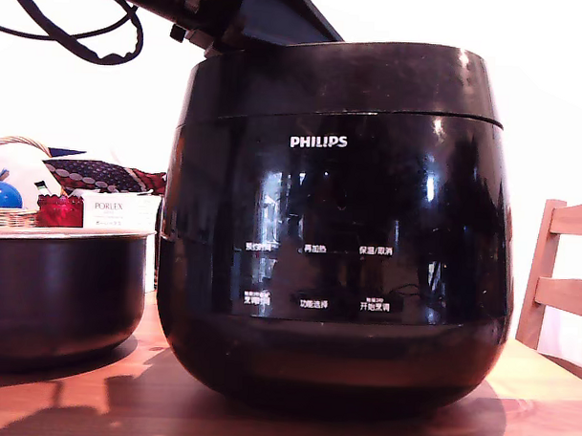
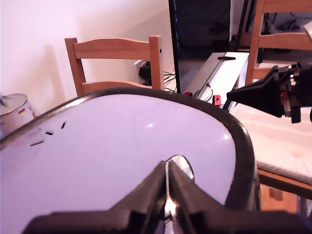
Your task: Open the rice cooker by pressing the large metal button on the top of its lid with medium force
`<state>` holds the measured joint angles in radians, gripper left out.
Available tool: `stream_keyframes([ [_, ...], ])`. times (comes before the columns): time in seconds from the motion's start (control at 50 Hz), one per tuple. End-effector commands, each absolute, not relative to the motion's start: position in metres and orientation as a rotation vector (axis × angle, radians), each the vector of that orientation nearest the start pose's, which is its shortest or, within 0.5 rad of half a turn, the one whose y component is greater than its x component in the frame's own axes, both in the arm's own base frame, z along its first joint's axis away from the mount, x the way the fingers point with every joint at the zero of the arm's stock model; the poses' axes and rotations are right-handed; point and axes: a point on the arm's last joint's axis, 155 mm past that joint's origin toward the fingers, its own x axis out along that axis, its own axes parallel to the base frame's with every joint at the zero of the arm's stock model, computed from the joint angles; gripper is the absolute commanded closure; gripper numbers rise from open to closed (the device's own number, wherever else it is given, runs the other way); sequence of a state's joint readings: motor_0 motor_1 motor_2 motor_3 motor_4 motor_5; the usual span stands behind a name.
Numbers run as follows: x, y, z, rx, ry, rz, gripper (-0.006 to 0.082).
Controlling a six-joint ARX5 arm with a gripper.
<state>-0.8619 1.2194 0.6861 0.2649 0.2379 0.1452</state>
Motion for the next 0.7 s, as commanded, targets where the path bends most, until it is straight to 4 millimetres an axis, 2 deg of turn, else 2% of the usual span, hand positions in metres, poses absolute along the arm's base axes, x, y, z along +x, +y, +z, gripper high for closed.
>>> stream_keyframes([
  [0.0,0.225,-0.325,0.13,0.312,0.415,-1.103,0.079],
  [0.26,0.222,-0.322,0.099,0.369,0.512,-1.109,0.079],
  [0.68,0.216,-0.306,0.074,0.458,0.606,-1.082,0.079],
])
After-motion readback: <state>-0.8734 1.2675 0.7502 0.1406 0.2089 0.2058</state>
